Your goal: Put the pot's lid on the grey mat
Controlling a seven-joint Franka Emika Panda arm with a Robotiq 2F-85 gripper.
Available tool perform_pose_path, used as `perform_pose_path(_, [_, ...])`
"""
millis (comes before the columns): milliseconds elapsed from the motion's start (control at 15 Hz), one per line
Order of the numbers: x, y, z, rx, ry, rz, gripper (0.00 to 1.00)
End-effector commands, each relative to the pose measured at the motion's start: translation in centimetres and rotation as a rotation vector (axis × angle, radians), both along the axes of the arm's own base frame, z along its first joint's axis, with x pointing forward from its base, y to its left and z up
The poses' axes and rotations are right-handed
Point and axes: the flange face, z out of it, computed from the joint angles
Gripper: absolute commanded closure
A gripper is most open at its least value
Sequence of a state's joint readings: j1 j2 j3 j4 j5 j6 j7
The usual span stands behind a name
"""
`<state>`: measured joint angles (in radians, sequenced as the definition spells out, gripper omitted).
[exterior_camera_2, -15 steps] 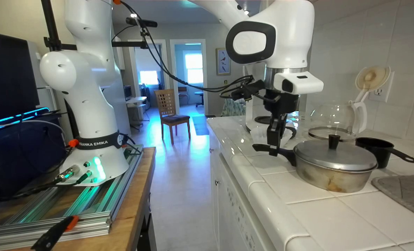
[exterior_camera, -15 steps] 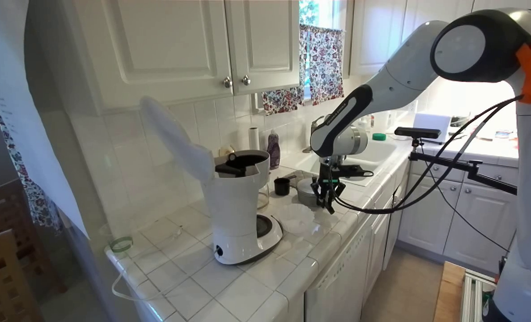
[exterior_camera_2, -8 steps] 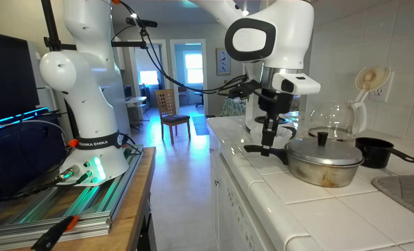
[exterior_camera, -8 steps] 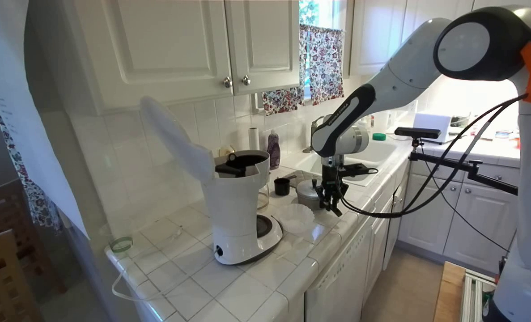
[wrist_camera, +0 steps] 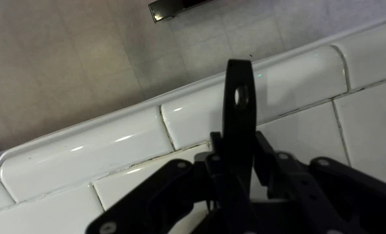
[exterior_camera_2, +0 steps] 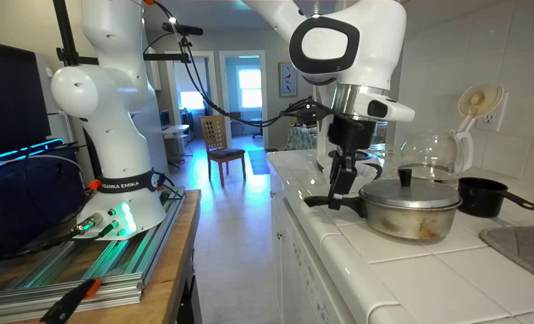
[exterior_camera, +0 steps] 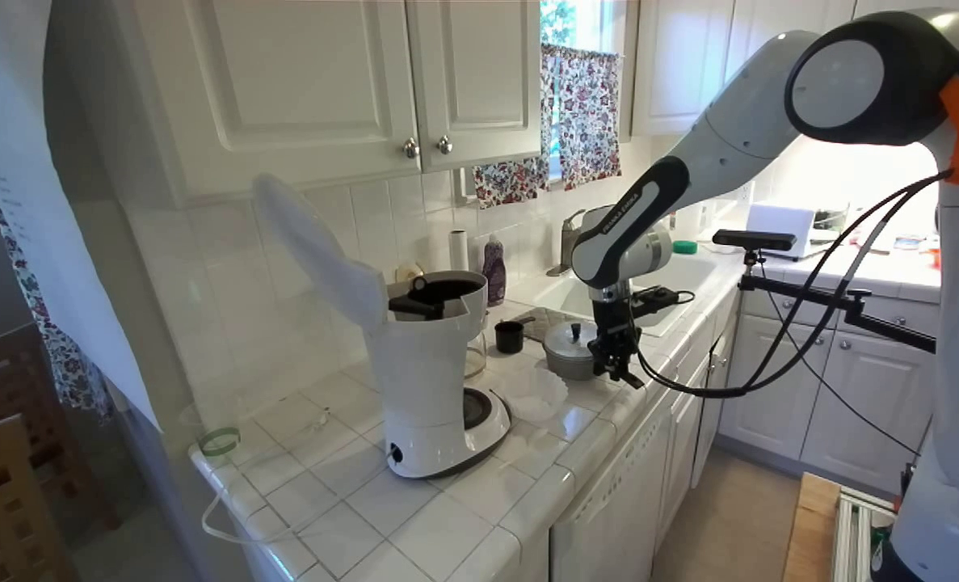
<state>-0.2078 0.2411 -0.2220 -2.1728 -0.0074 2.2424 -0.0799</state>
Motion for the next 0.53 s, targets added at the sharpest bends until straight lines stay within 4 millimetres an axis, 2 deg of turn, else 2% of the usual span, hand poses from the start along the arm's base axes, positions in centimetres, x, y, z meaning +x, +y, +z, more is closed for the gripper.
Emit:
perform_pose_path(0, [-1.1,-0.37,0.88,0.034,-0.011,0.095,0.94])
perform_pose_path(467, [-1.8,-0.48,1.59,0.047,-0.009,0.275,0.94])
